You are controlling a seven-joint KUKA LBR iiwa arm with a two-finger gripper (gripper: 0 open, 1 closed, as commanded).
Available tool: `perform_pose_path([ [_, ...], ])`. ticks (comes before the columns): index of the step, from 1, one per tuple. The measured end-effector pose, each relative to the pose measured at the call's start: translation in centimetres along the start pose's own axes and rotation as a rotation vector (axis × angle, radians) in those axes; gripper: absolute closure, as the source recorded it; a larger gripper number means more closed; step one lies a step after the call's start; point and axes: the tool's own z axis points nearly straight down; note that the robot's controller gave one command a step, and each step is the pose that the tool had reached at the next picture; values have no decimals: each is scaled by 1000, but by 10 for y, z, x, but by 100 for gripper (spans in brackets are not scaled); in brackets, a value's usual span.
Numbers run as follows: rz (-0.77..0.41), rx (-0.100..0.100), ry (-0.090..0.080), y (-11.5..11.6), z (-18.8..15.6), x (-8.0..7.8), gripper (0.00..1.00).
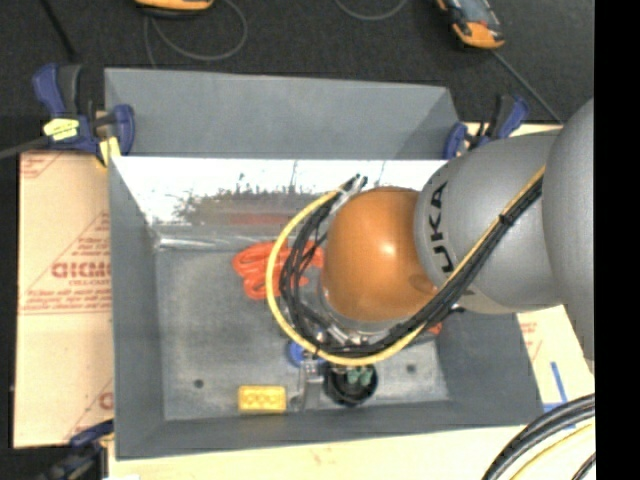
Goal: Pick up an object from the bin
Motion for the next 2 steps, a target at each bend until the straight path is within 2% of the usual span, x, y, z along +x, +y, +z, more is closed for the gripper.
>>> perform_pose_path([
  [1,4,-1,-8,0,-4,-2,0],
  [2,-65,2,-14,-62,71,-45,0],
])
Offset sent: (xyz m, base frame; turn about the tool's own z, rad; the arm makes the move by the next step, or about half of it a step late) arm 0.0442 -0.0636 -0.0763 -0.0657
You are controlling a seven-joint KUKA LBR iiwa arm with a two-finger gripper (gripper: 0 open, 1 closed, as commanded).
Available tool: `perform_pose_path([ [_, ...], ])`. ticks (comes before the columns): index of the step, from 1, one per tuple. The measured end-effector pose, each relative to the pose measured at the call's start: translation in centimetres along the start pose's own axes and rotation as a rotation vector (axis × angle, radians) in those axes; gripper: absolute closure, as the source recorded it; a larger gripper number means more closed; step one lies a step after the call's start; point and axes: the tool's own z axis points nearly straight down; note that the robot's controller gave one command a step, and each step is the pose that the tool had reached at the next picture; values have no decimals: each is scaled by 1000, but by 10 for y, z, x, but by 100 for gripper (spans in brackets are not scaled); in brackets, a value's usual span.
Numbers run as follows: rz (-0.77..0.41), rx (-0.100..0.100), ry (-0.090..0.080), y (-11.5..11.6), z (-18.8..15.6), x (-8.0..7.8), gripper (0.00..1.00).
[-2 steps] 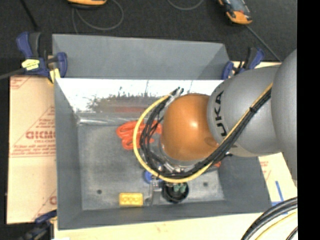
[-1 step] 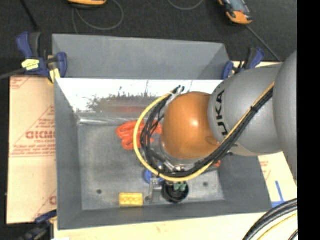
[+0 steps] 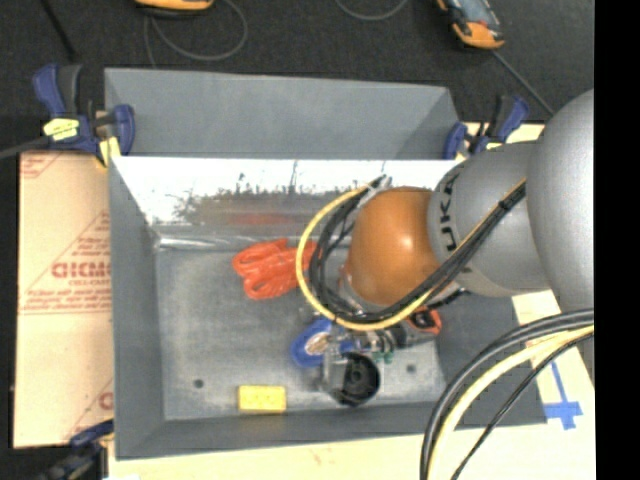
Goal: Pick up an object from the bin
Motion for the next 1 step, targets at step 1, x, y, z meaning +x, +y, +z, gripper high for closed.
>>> perform_pose_path([
  [1,-49,-1,10,-7,-67,-5,0],
])
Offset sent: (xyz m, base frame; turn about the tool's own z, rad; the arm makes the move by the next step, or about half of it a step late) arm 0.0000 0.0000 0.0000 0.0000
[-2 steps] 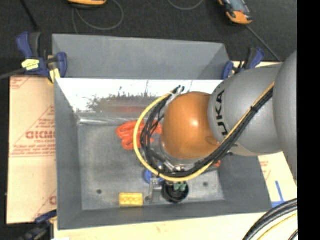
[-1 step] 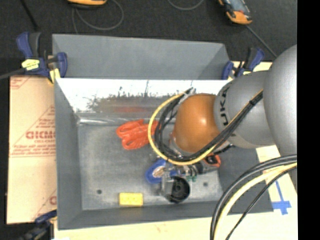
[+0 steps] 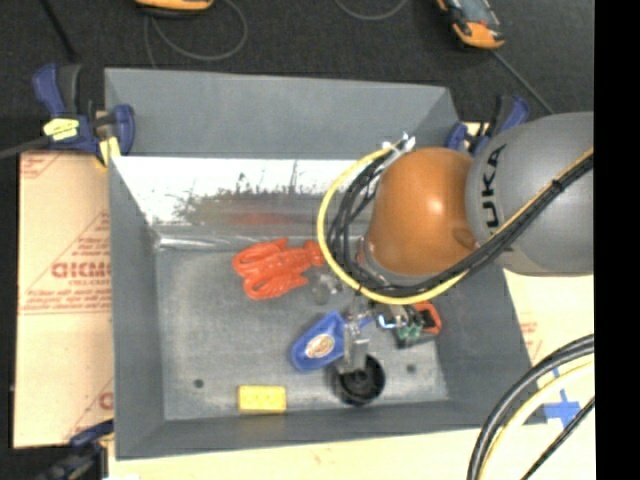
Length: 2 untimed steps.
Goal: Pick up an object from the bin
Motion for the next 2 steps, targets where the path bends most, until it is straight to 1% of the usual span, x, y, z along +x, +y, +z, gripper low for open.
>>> perform_pose_path([
  [1,17,0,-21,3,6,-3,0],
  [2,-68,-1,-7,-25,71,-13,0],
])
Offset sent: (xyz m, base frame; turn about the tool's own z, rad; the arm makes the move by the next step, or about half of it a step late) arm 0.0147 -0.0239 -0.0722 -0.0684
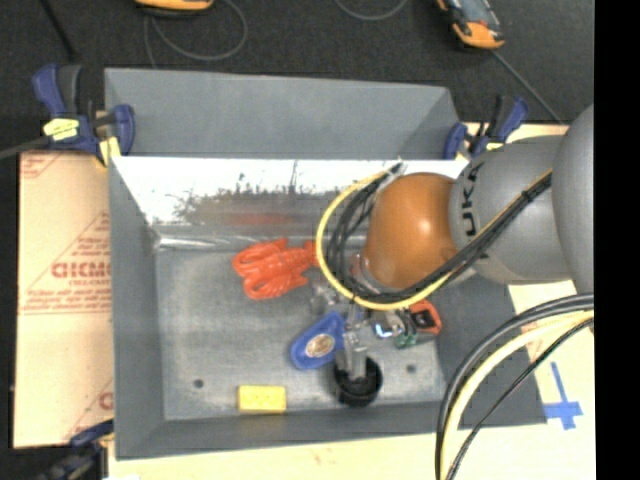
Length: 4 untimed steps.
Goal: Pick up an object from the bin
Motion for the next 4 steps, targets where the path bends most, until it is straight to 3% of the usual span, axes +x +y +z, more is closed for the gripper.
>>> perform_pose_path([
  [1,52,0,-3,-6,-1,-5,100],
  [4,53,0,2,-6,-14,-4,100],
])
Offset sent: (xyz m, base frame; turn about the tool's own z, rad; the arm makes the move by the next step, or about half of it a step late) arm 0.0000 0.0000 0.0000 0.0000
